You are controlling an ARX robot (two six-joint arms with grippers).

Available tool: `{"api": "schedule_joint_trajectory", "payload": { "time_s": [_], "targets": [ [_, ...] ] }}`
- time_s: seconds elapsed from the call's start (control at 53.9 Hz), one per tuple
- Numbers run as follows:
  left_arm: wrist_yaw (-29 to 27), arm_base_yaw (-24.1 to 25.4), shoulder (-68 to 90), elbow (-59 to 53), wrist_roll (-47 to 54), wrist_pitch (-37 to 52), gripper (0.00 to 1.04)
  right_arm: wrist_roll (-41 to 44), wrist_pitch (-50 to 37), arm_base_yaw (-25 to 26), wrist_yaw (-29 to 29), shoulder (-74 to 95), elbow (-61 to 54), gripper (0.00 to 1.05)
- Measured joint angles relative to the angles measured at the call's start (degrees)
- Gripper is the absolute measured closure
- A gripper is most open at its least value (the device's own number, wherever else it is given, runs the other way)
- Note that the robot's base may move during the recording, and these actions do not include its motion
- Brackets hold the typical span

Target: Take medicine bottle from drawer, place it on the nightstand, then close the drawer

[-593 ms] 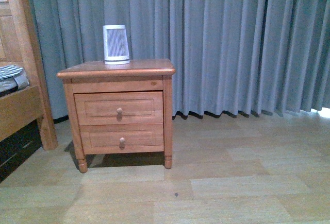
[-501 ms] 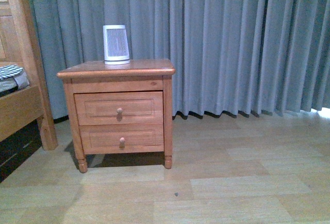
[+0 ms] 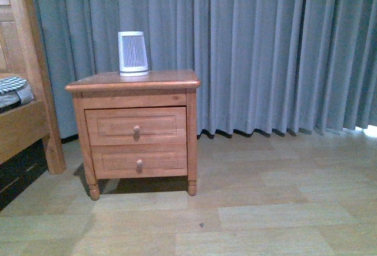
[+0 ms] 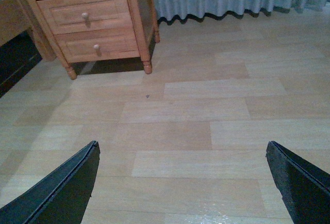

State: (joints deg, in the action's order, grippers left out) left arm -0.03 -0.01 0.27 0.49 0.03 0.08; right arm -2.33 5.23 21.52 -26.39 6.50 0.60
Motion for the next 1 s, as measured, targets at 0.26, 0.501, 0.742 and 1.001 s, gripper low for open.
{"api": "schedule_joint_trajectory", "payload": {
  "time_s": [0.26, 0.501, 0.742, 1.001],
  "targets": [
    [-0.02, 0.0, 0.0, 0.0, 0.0, 0.0, 0.07, 0.0, 0.0, 0.0, 0.0, 0.0, 0.0, 0.07],
    [0.0, 0.0, 0.0, 0.0, 0.0, 0.0, 0.07, 0.0, 0.0, 0.0, 0.0, 0.0, 0.0, 0.07],
    [0.0, 0.0, 0.0, 0.0, 0.0, 0.0, 0.07, 0.0, 0.0, 0.0, 0.0, 0.02, 0.0, 0.07],
    [0.0, 0.0, -0.02, 0.0, 0.0, 0.0, 0.07, 0.0, 0.0, 0.0, 0.0, 0.0, 0.0, 0.07]
  ]
}}
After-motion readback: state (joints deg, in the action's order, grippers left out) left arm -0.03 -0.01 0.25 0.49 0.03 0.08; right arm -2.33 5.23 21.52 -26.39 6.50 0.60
